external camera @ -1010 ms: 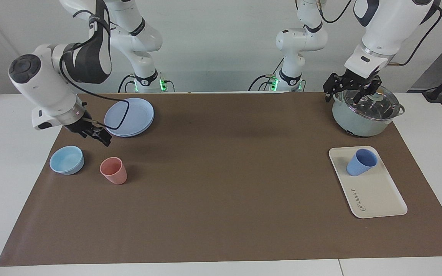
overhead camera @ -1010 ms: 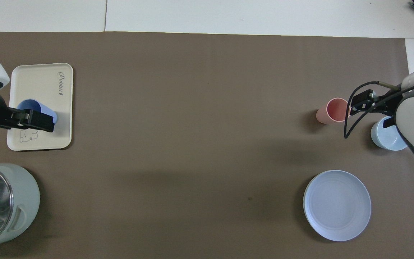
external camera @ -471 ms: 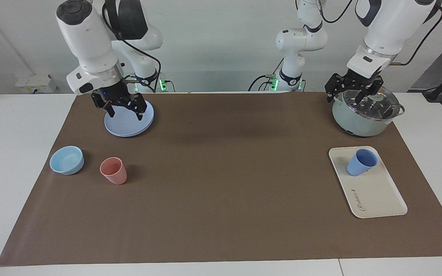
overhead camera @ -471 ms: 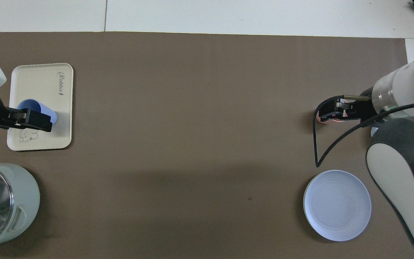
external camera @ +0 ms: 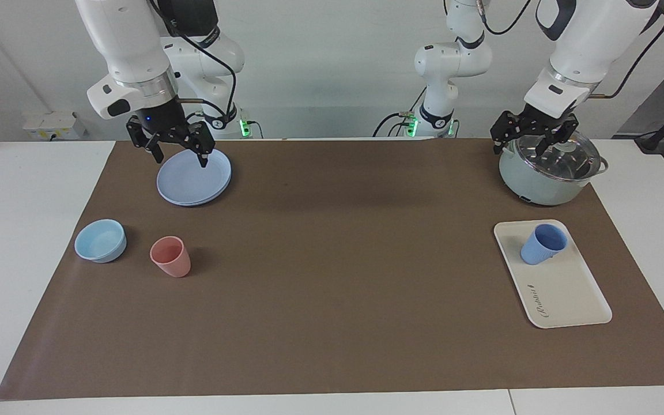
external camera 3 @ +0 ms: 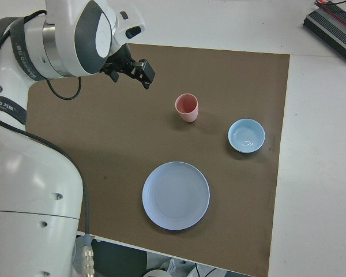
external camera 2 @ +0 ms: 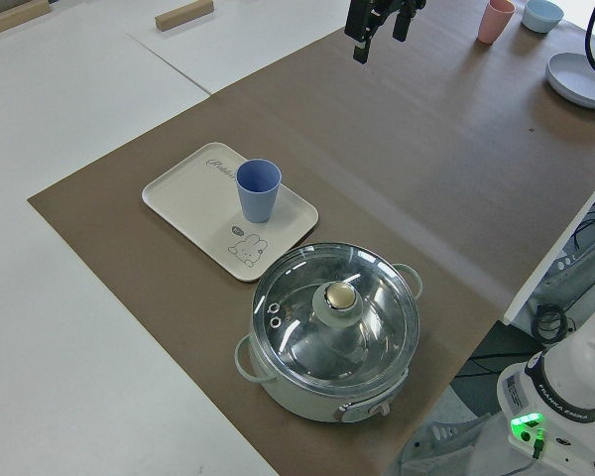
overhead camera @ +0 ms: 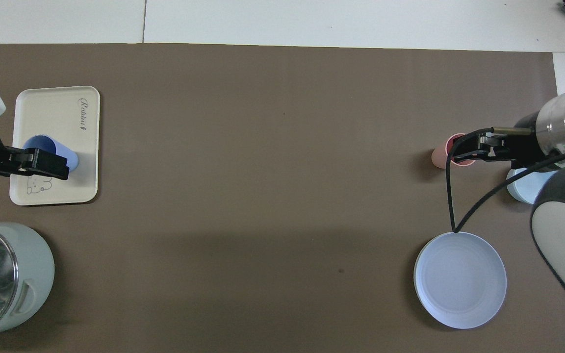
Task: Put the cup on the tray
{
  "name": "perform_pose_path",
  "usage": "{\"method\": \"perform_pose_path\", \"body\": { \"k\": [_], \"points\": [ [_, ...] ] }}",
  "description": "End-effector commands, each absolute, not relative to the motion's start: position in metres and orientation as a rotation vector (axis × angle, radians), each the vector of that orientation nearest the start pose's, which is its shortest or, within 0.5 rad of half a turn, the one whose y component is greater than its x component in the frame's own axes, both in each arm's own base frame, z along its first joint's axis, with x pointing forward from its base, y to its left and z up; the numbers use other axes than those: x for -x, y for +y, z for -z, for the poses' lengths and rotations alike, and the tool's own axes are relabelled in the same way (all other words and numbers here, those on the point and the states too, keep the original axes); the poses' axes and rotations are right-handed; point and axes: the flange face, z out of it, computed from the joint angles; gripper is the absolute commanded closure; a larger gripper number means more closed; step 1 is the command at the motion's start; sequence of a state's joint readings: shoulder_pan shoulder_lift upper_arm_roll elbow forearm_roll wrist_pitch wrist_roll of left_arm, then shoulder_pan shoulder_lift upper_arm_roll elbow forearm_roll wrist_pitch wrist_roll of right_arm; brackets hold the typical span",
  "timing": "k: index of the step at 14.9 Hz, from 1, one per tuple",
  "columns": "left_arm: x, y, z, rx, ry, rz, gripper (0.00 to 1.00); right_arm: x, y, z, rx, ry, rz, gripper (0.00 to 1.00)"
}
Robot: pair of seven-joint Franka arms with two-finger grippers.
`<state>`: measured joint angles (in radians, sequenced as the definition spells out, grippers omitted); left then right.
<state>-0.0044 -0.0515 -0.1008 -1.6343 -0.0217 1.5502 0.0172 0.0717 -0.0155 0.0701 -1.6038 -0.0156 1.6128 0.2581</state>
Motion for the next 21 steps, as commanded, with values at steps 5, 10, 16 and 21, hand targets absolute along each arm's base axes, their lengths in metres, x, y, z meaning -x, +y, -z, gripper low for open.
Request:
{"method": "perform_pose_path", "body": {
  "k": [5,10,16,21],
  "points": [
    [-0.523,-0.055,-0.622,3.142,0.2,-0.042,0.0,-0.539,0.059,-0.632,3.161,0.036,0.062,0.0],
    [-0.523,-0.055,-0.622,3.142,0.2,-0.042,0.0,-0.54,0.041,-0.632,3.16,0.087,0.057,0.0],
    [-0.523,-0.056,-0.622,3.142,0.202,-0.04,0.0,-0.54,0.038,-0.636,3.161,0.095,0.03,0.0],
    [-0.528,-0.057,-0.621,3.15,0.069,0.027,0.0,-0.532,0.036,-0.638,3.163,0.094,-0.043,0.0]
  ]
}}
